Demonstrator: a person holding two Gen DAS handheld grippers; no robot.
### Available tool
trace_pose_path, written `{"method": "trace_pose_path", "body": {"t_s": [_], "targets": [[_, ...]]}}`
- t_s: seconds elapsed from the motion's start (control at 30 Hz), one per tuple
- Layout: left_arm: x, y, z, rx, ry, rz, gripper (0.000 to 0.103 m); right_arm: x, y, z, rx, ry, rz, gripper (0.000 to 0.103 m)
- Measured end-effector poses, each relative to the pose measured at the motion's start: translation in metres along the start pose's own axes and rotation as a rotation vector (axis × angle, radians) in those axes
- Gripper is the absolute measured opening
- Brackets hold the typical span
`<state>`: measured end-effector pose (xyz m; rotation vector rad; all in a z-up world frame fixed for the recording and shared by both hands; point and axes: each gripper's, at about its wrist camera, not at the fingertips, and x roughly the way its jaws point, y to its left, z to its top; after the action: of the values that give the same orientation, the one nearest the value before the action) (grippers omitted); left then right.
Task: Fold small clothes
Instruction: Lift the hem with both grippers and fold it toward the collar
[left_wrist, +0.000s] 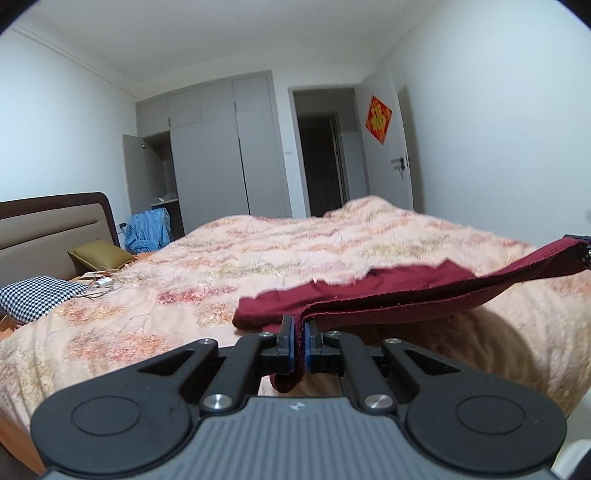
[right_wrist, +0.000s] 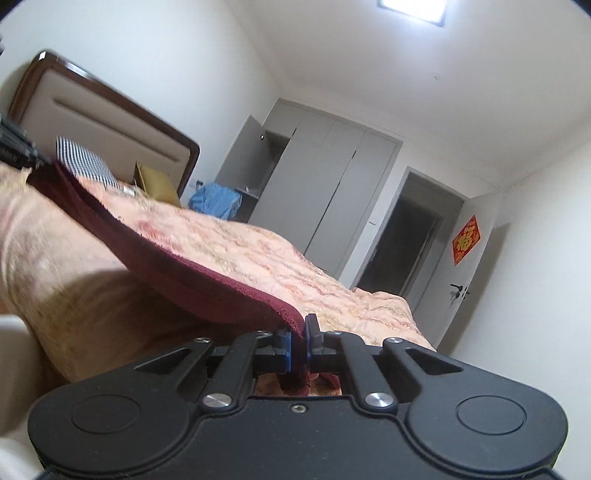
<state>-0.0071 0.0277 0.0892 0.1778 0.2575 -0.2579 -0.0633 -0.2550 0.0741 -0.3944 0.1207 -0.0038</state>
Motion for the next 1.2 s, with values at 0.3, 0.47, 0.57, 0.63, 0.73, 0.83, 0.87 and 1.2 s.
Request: {"method": "trace_pose_path", "body": {"t_s": [0.3,0.47,0.57,0.63,0.73,0.83,0.87,1.2], "targets": [[-0.032,0.011,0.028,-0.075,-0.041,-0.014,0.005,-0.046,-0.019,0.025,0.045,-0.052,0.008,0.007],[-0.004,0.012,0.050,0.003,-0.060,-0.028,0.005,-0.018,-0.024,0.028,0.049,-0.045,-0.029,0.007],[0.022,0.011,0.068,0.065,-0.073,-0.029,0.005,0.009,-0.029,0.032,0.022,-0.042,-0.052,0.008],[0.045,0.013,0.081,0.083,-0.072,-0.034,0.005,0.032,-0.035,0.036,0.007,-0.036,-0.065,0.009],[0.086,0.017,0.099,0.087,-0.066,-0.040,0.005,0.071,-0.043,0.039,-0.015,-0.028,-0.079,0.009],[0.134,0.018,0.111,0.099,-0.046,-0.039,0.005,0.115,-0.051,0.040,-0.026,-0.010,-0.081,0.009],[0.151,0.019,0.114,0.100,-0.034,-0.038,0.005,0.131,-0.053,0.040,-0.026,0.000,-0.079,0.009],[0.318,0.031,0.101,0.090,0.131,-0.078,0.005,0.278,-0.061,0.015,0.005,0.164,-0.041,0.010]]}}
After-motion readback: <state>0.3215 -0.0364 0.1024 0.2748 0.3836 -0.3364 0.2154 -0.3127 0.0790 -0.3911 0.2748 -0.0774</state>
